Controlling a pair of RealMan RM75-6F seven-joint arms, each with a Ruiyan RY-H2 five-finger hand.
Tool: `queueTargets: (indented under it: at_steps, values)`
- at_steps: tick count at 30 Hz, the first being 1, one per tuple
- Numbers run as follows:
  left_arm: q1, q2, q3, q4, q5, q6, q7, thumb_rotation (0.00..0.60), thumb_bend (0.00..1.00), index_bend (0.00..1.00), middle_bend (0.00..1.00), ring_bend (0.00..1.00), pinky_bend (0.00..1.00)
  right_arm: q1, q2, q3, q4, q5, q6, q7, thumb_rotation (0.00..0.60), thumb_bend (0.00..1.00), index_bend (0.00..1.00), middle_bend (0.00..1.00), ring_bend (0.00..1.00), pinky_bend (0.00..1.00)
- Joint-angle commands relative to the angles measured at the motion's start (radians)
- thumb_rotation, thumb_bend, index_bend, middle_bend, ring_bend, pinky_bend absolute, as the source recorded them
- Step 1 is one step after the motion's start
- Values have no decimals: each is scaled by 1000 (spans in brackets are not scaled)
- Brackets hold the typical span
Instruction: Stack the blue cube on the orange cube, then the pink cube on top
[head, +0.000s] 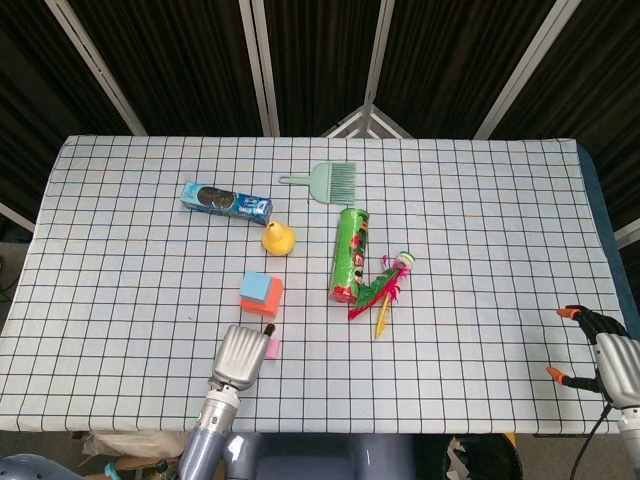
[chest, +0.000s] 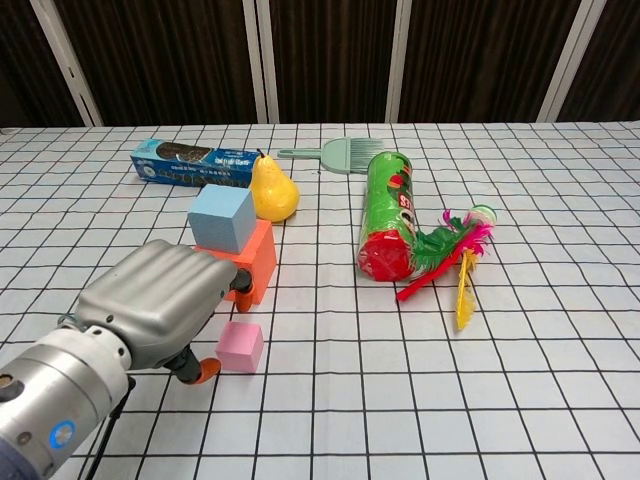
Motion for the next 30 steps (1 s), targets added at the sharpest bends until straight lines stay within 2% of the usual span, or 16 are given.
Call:
queueTargets:
  at_steps: [1,24,30]
  values:
    - [-1,-4,-2,6,-8,-6,2,600,293,360,864,757,915,0,0,0,0,0,0,-1,600,170,251,202,194,163]
    - [-7,-1,-2,14,-7,-30,-20,600,318,407,872,766,919,3,-3,0,0,4,-5,0,600,170,251,202,194,163]
    - [-6,-4,-11,15,0,-28,-42,600,367,420,873,770,924,5,-3,-1,2,1,-8,5,600,170,251,202,194,163]
